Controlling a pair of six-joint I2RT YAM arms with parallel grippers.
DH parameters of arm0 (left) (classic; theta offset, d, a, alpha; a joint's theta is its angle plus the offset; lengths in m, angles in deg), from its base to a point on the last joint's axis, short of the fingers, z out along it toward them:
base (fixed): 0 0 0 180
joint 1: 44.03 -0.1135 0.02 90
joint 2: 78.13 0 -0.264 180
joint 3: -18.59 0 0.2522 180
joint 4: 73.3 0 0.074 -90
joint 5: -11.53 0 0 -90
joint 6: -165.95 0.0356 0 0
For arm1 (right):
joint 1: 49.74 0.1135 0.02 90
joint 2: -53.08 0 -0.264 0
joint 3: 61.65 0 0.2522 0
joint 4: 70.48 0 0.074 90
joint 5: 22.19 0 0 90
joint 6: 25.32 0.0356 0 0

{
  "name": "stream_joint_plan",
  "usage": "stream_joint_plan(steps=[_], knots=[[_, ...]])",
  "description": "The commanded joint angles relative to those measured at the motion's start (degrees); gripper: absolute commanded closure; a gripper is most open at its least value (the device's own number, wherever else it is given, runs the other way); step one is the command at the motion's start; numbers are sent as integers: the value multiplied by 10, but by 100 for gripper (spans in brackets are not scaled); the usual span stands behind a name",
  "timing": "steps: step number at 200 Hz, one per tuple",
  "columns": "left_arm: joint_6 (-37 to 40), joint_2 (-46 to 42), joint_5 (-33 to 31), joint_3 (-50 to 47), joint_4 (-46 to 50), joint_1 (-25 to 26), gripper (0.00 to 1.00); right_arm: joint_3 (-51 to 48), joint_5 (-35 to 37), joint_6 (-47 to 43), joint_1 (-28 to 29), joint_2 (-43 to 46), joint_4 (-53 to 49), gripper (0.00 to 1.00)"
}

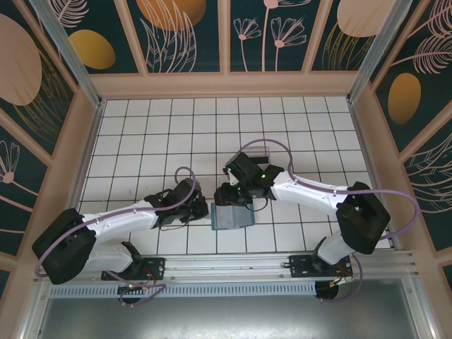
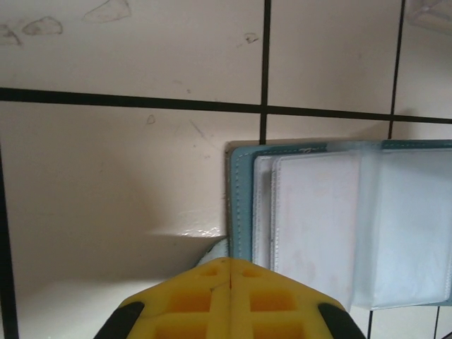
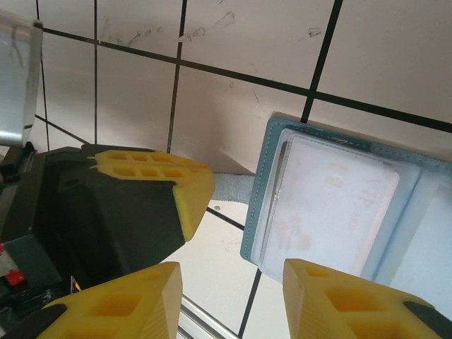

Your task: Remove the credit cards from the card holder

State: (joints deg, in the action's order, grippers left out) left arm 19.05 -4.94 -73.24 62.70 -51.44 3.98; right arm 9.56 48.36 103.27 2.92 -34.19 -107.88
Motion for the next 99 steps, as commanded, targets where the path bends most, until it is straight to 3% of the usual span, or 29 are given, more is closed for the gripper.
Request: stream_joint_plan(steps=[1,99], knots=[[-5,-1,-11,-9,15,3,99,3,13,17,12,-4,6,58],[-11,16,-1,-26,-4,2,99,27,3,29,42,-89,28,66]])
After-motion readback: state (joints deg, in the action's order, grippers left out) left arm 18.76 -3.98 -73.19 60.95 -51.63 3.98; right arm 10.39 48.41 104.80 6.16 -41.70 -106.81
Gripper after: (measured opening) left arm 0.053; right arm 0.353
